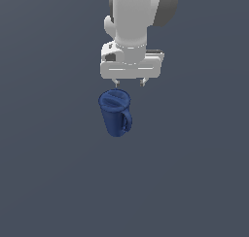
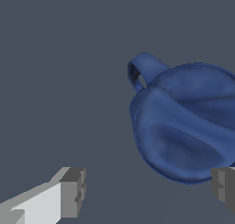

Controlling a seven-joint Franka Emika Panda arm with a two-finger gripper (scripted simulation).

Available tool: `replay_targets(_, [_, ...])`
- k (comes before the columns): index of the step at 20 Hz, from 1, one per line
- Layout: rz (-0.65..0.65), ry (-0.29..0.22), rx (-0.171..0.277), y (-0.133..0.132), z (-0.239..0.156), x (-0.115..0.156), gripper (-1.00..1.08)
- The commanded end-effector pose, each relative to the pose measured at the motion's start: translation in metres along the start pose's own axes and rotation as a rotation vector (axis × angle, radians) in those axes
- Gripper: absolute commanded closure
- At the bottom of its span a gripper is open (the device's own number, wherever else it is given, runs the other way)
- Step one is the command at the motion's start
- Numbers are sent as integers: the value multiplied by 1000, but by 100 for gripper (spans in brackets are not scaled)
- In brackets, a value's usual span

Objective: Pick up the object and move it to a goal position.

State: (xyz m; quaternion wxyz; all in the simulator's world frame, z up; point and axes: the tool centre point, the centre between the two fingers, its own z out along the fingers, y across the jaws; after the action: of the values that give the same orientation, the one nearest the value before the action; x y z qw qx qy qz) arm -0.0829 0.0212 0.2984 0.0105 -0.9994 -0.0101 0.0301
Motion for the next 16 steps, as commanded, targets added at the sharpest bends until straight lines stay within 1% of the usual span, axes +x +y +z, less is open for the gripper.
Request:
replay_targets(1, [0,0,0,0,0,0,-20])
replay_targets(8, [-5,20,-7,-5,-7,5,-20])
replay_targets(12, [-22,7,-17,-6,-5,8,-20])
replay_targets(16, [-56,-17,-38,-8,-3,14,-20])
